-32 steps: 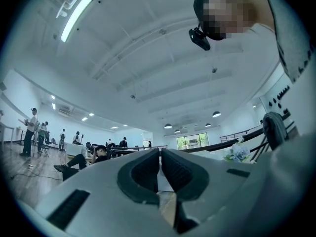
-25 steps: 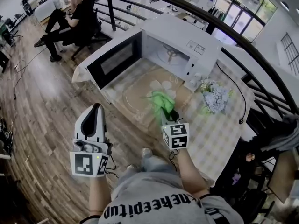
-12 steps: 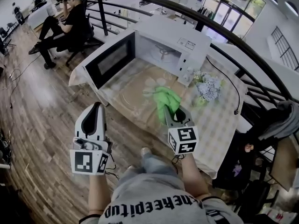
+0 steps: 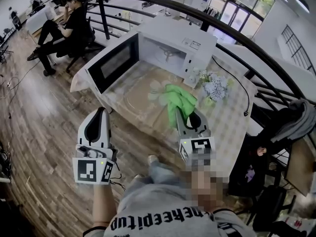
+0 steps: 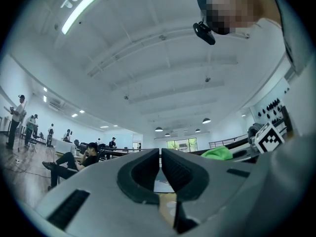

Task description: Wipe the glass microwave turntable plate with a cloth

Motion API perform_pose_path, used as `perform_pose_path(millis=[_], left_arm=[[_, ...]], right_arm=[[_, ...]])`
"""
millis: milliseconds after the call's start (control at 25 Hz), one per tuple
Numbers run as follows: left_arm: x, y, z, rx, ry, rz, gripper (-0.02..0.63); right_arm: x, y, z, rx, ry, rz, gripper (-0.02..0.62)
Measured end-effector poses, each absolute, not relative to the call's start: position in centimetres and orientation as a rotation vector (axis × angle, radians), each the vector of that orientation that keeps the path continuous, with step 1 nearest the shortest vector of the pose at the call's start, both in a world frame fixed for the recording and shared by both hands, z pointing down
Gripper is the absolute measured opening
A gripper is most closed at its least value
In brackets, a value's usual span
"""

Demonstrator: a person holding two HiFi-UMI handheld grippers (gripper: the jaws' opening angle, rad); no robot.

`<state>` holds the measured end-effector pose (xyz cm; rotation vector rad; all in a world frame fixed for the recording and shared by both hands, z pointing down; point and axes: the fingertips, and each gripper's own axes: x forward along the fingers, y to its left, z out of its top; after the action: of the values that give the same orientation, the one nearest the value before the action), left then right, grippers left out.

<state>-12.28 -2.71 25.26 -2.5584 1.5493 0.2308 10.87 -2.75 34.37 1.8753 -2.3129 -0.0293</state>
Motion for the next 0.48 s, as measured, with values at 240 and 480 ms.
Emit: perform_pose_path(millis=[240,480], left_arm=[[-12.6,-2.2,25.0,-2.555,1.551,0.243,0.015],[-12.7,-1.9,24.9,-2.555,1.555,0.248,0.015]], right_arm=[[10.5,-1.3,31.4,1.900,-2.336,-0.127,0.087],[10.6,0.0,29.1,1.915,-2.332,-0.207,0.087]])
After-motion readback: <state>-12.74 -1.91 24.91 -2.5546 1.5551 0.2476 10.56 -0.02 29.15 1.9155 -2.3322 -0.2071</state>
